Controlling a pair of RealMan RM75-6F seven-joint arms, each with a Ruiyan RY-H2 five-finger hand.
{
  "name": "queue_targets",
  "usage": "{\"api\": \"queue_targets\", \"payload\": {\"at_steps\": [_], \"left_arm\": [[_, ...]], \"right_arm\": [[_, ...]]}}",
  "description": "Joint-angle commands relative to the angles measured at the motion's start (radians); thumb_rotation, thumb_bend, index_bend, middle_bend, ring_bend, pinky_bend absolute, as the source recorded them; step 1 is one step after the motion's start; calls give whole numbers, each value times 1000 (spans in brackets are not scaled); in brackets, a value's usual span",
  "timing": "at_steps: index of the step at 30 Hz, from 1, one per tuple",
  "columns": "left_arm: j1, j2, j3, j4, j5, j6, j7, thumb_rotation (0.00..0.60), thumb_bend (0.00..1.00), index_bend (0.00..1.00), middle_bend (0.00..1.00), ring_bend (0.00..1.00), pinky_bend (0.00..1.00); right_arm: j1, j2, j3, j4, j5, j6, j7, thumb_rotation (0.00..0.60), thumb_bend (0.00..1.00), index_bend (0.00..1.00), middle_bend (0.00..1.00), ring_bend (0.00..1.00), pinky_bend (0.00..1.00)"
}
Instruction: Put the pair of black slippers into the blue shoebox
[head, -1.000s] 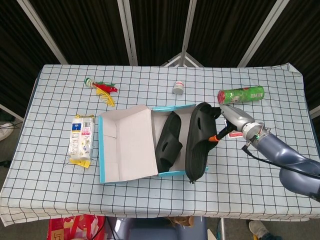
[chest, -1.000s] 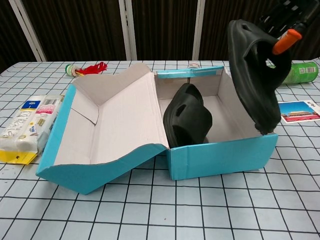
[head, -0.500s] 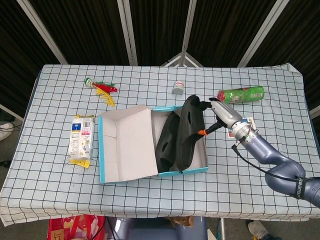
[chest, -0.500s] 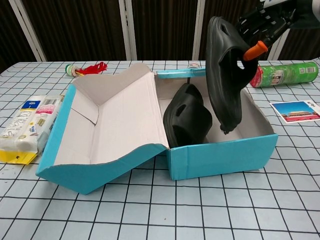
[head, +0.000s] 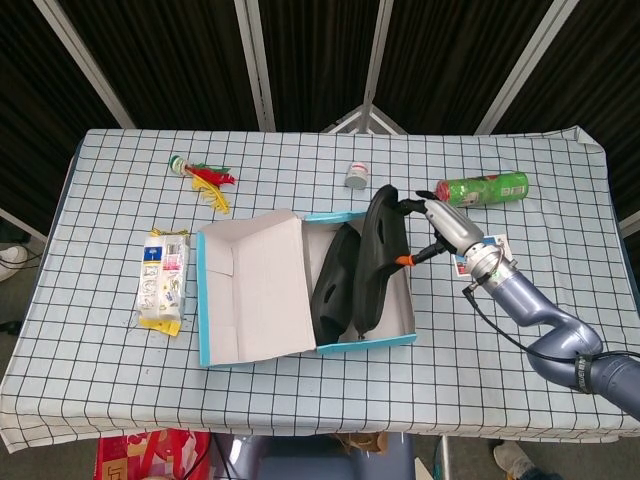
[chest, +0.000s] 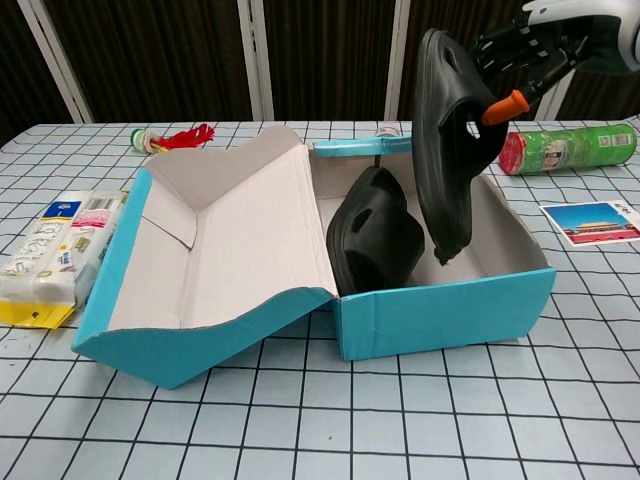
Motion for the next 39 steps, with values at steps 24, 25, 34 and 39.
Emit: {"api": "queue_targets", "payload": {"at_steps": [24,25,34,39], "left_arm": [[-2,-3,0,1,0,-1,3,600,245,98,0,23,102],[-2,-2,0,1,1,0,4,600,245,98,0,23,102],[-5,-6,0,2,0,-3,10,600,245,98,0,23,102],[-6,-6,-1,3,-1,-4,9,600,245,99,0,23,102]], "right_arm": [[53,-143,-149,198,-28,166,100,600,584,625,508,289,0],[53,-147,-154,203,-28,166,102,600,583,625,508,289,0],[70,-163,-189,220,-29,158,116,600,583,625,508,289,0],[82,-166,-196,215,-25,154,112,600,583,625,508,288,0]]}}
